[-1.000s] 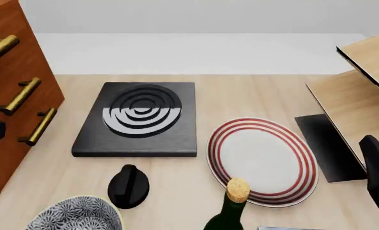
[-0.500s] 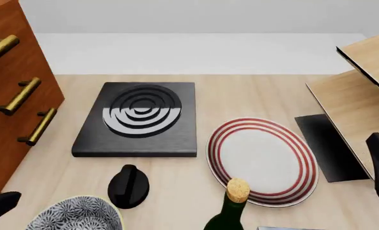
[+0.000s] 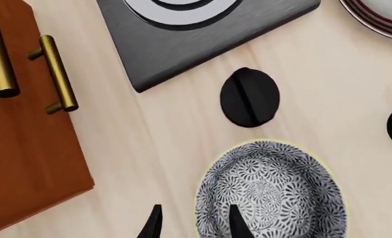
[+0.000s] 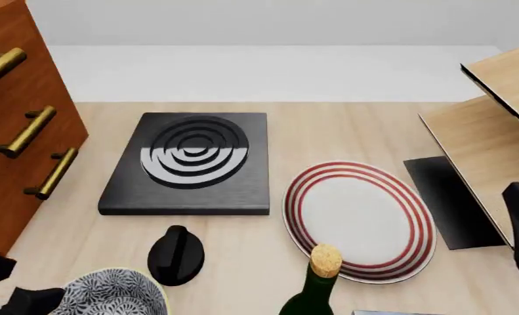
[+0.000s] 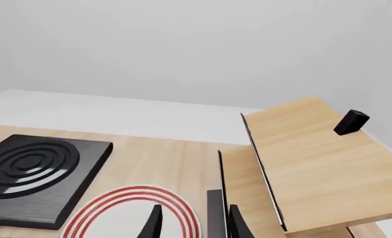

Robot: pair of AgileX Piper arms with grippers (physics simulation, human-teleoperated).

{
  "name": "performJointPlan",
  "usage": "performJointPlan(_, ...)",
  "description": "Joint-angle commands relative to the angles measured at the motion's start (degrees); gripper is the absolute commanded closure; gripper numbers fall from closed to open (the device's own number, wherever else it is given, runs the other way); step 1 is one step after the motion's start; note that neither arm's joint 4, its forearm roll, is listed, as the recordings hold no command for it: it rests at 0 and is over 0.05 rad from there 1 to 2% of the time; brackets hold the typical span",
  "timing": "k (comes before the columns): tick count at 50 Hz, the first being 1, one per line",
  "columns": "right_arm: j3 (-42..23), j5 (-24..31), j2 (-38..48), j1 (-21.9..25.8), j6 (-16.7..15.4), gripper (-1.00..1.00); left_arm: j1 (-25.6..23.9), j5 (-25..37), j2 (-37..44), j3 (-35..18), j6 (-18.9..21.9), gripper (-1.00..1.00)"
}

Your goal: Pick up the akita bowl and put it on the plate.

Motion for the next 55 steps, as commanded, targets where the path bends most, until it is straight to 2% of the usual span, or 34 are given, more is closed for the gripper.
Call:
performJointPlan(1,0.43,-0.28,0.01,0.25,-0.19,-1.0,-1.47,-6.92,3.31,5.07,-3.33,-1.0)
performJointPlan(9,-0.22,0.11,0.02,0.54,-0.33,-1.0,-3.3,-12.7,5.77,10.42,-5.98,-1.0)
performJointPlan(11,-0.22,0.14,0.03,0.56,-0.36,-1.0,-2.58,-13.26,5.6,11.08,-5.12,-1.0)
performJointPlan(12,-0.22,0.15,0.02,0.56,-0.44,-1.0,-3.5,-13.63,6.11,11.3,-6.42,-1.0)
performJointPlan(21,-0.38,0.4,0.02,0.49,-0.83,-1.0,-2.99,-16.94,7.56,13.96,-6.18,-1.0)
performJointPlan(22,-0.4,0.44,0.03,0.44,-0.84,-1.0,-2.68,-16.84,7.37,13.97,-5.97,1.0)
performJointPlan(36,-0.92,0.79,-0.02,0.25,-0.99,-1.0,-2.66,-11.43,2.92,10.22,-5.75,1.0)
performJointPlan(55,-0.98,0.76,-0.04,0.22,-0.92,-1.0,0.31,-0.8,-2.51,-3.79,-2.68,1.0)
